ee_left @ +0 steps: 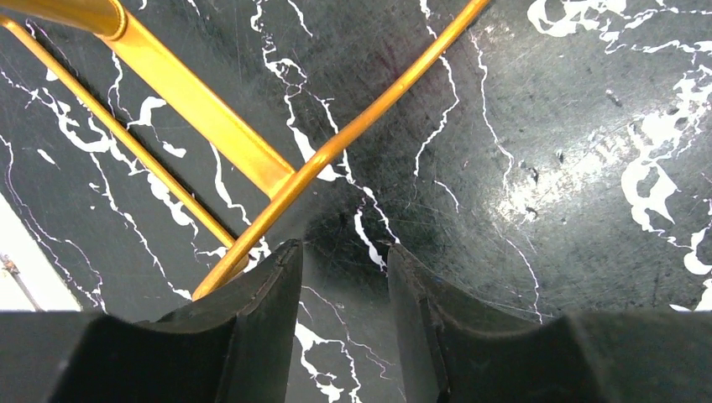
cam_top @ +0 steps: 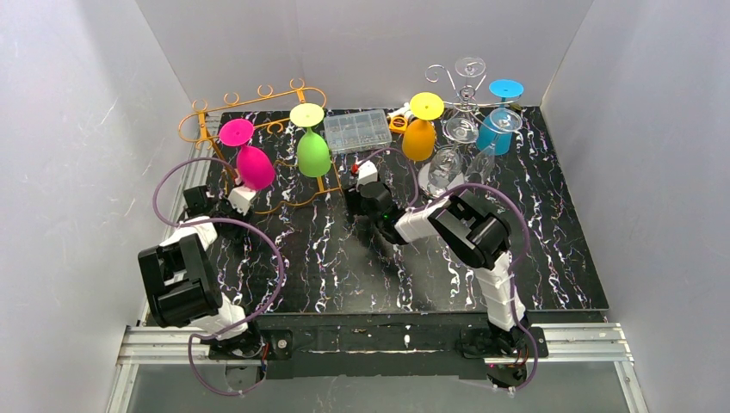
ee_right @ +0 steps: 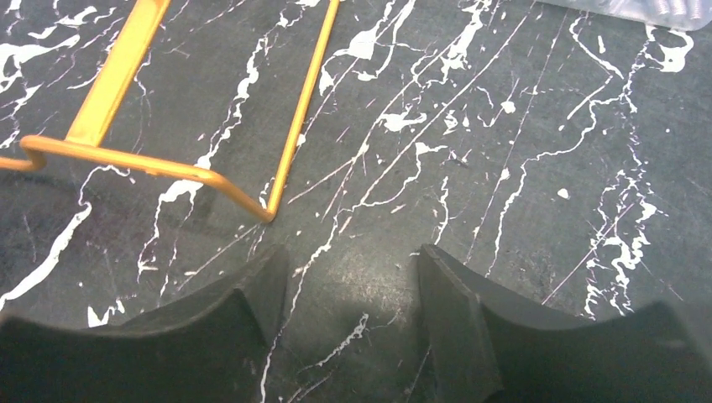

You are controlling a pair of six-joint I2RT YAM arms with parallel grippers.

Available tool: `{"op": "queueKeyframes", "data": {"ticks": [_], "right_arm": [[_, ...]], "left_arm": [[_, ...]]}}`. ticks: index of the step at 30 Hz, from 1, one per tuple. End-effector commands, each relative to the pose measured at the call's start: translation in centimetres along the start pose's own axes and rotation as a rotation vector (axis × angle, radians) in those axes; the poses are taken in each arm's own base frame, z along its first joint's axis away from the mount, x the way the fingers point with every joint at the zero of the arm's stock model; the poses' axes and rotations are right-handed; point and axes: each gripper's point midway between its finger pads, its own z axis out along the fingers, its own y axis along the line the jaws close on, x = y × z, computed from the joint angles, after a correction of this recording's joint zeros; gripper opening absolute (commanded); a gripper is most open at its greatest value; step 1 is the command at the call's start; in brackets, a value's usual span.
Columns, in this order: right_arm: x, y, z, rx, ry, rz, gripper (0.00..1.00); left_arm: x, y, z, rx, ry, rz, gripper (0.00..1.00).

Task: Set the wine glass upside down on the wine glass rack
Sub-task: Move the wine rack to the center of the board.

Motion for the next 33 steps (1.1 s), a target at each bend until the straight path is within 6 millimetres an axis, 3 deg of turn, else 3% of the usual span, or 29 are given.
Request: {"op": "queueKeyframes", "data": {"ticks": [1,11,18,22,28,33], "right_arm": [[-1.4,1.0,-1.3,-0.099,-0.051,0.000,0.71],[-2.4,2.7,-2.7,-0.183,-0.076,-0.040,0.76],[-3.7,3.6,-0.9,-0.182,-0.081,-0.049,0.77],[-4.1,3.8,0.3,-0.165,-0.075,-0.046,0.72],[-3.7,4.4,1.7,-0.166,-0.044,-0.033,0.55],[-2.8,4.6,1.7,-0.174,-0.026,-0.034,0.52]], "left_arm": [[0.5,-0.8,-0.7,-0.007,0.015,0.009,0.41],[2.1,-1.3,-0.8,-0.001,0.024,-0.085,0.50],[2.5,-0.9,-1.1,-0.001,0.013,-0.122,0.53],[2.7,-1.0,-1.4,-0.006,0.006,-0.124,0.53],[2.8,-0.6,-1.5,-0.021,-0.008,-0.141,0.53],[2.2,-0.1,-1.5,-0.019,-0.034,-0.187,0.56]]}}
